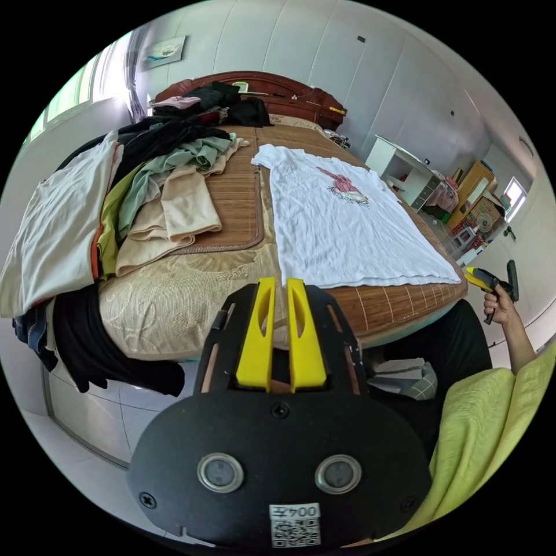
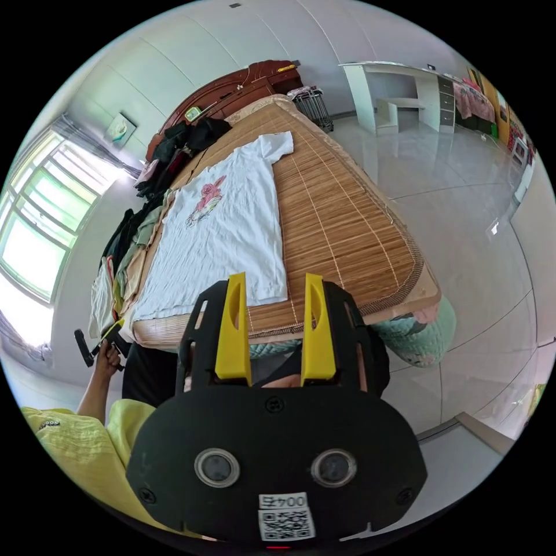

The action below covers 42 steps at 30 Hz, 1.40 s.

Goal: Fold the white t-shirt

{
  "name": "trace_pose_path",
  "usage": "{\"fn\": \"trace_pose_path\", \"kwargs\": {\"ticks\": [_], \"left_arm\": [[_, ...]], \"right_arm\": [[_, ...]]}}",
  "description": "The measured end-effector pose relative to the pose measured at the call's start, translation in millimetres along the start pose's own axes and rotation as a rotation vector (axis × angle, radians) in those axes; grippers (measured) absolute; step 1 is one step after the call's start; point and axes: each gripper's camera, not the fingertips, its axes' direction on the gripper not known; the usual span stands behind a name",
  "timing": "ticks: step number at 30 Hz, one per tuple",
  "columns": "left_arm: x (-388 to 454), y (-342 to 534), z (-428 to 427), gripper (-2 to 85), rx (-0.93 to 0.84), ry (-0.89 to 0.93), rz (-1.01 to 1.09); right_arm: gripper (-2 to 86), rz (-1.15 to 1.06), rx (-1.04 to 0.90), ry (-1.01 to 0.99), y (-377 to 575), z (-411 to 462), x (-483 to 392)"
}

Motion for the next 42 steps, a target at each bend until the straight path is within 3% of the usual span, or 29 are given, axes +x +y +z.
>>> {"fn": "trace_pose_path", "kwargs": {"ticks": [4,20,28,42], "left_arm": [[-27,-19,12,5.7,-0.007,0.106,-0.054],[-96,-55,28,7.9,-0.081,0.202,-0.104],[-147,-63,43,8.3,-0.105,0.373,-0.259],[-133,-71,52,2.3,-0.066,0.250,-0.227]], "right_arm": [[13.5,0.085,-0.008,-0.033,-4,1,25],[11.5,0.170,-0.048,-0.157,-19,-6,88],[12.2,0.215,-0.033,-0.231,-25,-13,112],[5.5,0.208,-0.068,-0.221,-45,-14,116]]}}
